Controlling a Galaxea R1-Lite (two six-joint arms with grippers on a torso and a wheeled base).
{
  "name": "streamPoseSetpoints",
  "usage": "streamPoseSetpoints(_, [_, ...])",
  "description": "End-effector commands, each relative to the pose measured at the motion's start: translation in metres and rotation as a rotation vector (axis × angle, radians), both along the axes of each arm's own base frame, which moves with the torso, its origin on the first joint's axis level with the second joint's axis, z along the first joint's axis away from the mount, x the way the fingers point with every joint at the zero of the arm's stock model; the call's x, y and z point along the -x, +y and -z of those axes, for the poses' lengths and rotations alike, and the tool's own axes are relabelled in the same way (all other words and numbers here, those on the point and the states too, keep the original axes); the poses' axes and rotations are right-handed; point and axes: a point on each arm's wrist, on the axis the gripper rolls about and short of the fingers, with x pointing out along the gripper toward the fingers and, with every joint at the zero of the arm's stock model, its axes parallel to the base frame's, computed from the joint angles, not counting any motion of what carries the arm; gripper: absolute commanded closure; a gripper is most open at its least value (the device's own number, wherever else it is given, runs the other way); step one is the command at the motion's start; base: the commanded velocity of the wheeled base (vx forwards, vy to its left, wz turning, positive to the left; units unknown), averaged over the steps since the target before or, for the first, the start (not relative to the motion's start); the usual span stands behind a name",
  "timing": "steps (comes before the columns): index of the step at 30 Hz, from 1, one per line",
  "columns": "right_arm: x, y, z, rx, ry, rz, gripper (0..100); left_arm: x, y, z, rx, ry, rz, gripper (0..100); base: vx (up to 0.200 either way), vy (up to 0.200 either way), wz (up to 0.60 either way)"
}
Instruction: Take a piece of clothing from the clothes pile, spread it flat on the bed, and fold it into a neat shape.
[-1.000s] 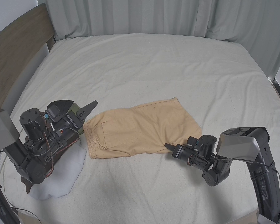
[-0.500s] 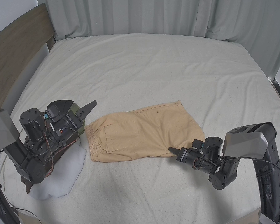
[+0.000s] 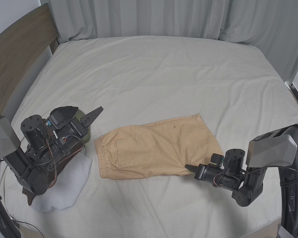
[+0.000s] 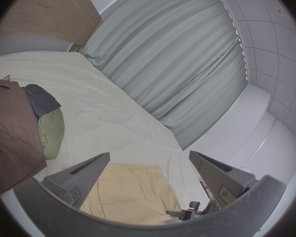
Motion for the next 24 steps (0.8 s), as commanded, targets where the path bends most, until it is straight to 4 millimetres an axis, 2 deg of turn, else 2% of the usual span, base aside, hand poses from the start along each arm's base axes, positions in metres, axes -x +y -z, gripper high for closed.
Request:
streamPoseSetpoints(1, [0.019,-0.008,-0.010,0.031,0.021,-0.001,100,0.000,0.000,-0.001,0.001,-0.003,-0.001,0,0.000,0.000,0.00])
streamPoseSetpoints(3, [0.023,-0.009,-0.011,0.041,0.025,0.003,100,0.000,0.000,-0.001,0.001,-0.004,-0.001,0,0.000,0.000,0.00])
streamPoseSetpoints(11, [0.063,-0.027,-0.009,0.150,0.114,0.005,100,0.000,0.000,0.000,-0.001,-0.002,0.000,0,0.000,0.000,0.00])
streamPoseSetpoints(15, [0.076,-0.028,-0.005,0.185,0.154,0.012,100,0.001,-0.001,0.000,-0.001,-0.001,0.002,0,0.000,0.000,0.00])
streamPoseSetpoints(24, [0.078,-0.025,-0.002,0.190,0.166,0.000,100,0.001,-0.001,-0.001,-0.001,-0.006,0.005,0,0.000,0.000,0.00])
